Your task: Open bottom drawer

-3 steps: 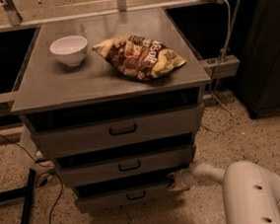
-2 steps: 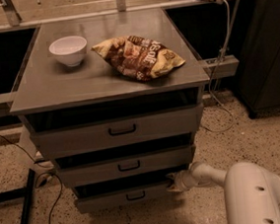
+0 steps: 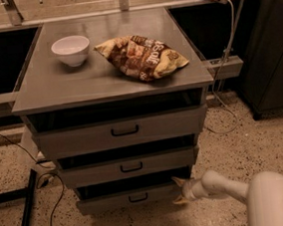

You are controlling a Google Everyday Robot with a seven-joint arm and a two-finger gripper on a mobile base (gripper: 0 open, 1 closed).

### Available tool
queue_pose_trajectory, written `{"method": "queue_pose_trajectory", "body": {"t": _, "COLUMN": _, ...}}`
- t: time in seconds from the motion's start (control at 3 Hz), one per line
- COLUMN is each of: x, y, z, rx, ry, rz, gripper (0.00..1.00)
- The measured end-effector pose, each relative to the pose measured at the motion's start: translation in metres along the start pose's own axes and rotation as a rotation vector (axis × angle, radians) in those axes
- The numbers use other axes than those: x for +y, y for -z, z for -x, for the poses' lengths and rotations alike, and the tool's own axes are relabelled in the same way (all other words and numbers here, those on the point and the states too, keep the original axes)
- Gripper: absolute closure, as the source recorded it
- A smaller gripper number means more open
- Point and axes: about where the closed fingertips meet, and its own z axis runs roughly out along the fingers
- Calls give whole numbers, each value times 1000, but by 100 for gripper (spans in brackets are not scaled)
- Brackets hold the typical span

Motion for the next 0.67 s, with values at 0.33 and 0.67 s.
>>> {"method": "queue_pose_trajectory", "body": {"t": 0.33, "x": 9, "y": 9, "z": 2, "rx": -11, "ry": 2, "rz": 2, "gripper": 73}}
{"method": "queue_pose_trajectory", "body": {"t": 0.67, "x": 26, "y": 18, "z": 13, "rx": -47, "ry": 31, "rz": 10, "gripper": 96}}
